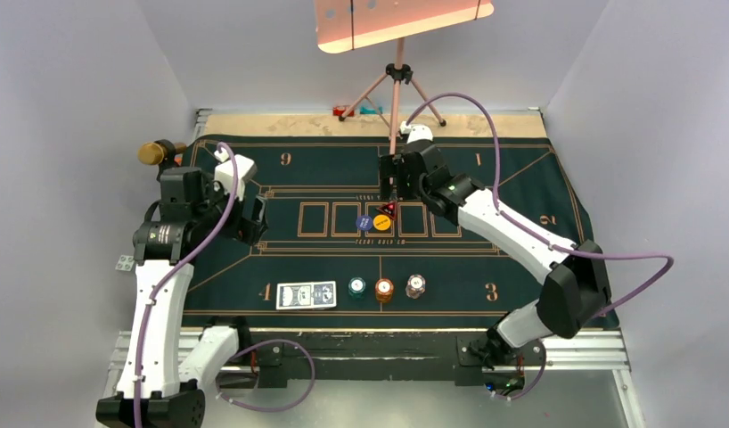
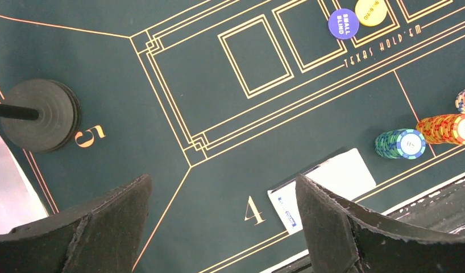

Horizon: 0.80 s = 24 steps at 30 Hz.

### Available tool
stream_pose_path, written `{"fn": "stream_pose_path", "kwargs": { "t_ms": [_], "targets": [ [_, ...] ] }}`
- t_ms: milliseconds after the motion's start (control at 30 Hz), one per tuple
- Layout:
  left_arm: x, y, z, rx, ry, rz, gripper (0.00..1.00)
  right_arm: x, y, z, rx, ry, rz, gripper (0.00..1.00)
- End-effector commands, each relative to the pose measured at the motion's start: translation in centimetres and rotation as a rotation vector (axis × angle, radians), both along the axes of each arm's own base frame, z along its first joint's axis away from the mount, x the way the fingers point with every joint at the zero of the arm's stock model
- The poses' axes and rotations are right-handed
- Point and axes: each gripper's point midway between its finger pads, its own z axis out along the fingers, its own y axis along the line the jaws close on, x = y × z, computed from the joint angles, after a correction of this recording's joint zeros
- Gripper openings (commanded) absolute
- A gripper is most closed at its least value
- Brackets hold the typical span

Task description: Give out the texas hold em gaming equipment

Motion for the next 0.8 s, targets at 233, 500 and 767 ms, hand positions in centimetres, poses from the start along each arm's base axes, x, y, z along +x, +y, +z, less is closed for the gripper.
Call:
{"fn": "stream_pose_path", "kwargs": {
  "t_ms": [233, 500, 767],
  "targets": [
    [0.6, -0.5, 0.8, -0.049, -0.05, 0.016, 1.0, 0.7, 7.2, -2.3, -0.03, -0.009, 0.151, 0.96],
    [0.9, -0.5, 0.2, -0.054, 0.012, 0.027, 1.0, 0.1, 11.0, -8.0, -0.105, 0.087, 0.201, 0.88],
    [0.9, -0.5, 0.5, -0.065, 0.005, 0.034, 1.0, -0.2, 11.2, -11.4, -0.163, 0.137, 0.196, 0.85]
  ]
}}
